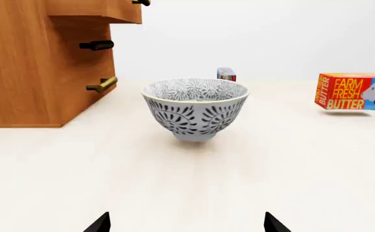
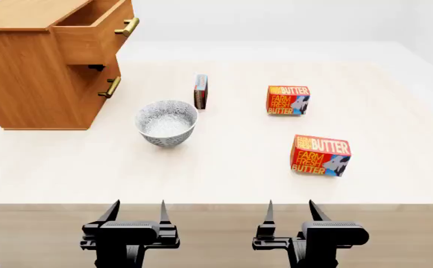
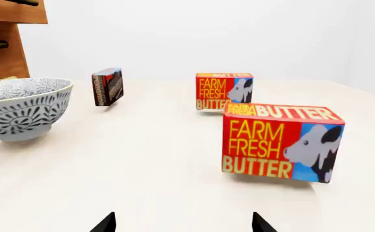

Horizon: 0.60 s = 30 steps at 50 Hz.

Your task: Put the chocolate pudding in the top drawer of the cabinet and close it.

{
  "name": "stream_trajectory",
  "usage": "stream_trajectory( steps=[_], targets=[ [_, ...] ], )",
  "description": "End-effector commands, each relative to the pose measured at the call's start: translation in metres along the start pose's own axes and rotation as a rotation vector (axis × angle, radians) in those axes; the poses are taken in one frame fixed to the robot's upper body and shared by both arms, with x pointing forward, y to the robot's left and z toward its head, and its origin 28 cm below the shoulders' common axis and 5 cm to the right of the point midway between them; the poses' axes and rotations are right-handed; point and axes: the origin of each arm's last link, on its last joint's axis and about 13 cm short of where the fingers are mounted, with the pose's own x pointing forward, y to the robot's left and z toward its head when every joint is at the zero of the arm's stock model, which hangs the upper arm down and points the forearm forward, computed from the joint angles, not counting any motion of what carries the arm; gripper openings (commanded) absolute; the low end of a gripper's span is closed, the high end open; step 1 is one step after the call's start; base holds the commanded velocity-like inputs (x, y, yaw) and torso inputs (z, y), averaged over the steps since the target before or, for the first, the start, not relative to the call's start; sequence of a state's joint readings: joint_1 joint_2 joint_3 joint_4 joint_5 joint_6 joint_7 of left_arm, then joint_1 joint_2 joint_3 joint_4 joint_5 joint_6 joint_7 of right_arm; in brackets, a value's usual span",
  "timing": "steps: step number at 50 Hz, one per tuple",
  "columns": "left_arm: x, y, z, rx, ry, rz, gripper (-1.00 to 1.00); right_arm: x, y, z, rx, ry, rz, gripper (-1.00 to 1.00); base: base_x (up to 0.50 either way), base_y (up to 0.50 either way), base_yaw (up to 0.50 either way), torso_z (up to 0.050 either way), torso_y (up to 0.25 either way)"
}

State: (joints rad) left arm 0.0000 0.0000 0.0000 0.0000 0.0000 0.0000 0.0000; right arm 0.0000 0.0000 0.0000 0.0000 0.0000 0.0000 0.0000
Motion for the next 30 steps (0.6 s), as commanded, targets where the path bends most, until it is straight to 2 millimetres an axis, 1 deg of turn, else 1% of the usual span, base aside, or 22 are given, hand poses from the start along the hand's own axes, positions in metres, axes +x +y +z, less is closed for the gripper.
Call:
stream_trajectory(
  steps=[1, 17, 30],
  targets=[
    [-0.0004, 0.0, 0.0002, 0.001, -0.002, 0.0, 1.0, -0.0002, 0.0004, -0.0001, 0.0, 0.0, 0.002, 1.0, 0.0, 0.0, 0.0, 0.0, 0.0],
    [-0.0007, -0.0005, -0.0001, 0.001, -0.005, -0.01, 1.0, 0.0015, 0.0009, -0.0017, -0.034, -0.008, 0.003, 1.0, 0.0, 0.01, 0.0, 0.0, 0.0],
    [-0.002, -0.0012, -0.0007, 0.011, -0.001, -0.019, 1.0, 0.0005, 0.0021, -0.0032, -0.037, -0.001, 0.022, 1.0, 0.0, 0.48, 0.0, 0.0, 0.0]
  ],
)
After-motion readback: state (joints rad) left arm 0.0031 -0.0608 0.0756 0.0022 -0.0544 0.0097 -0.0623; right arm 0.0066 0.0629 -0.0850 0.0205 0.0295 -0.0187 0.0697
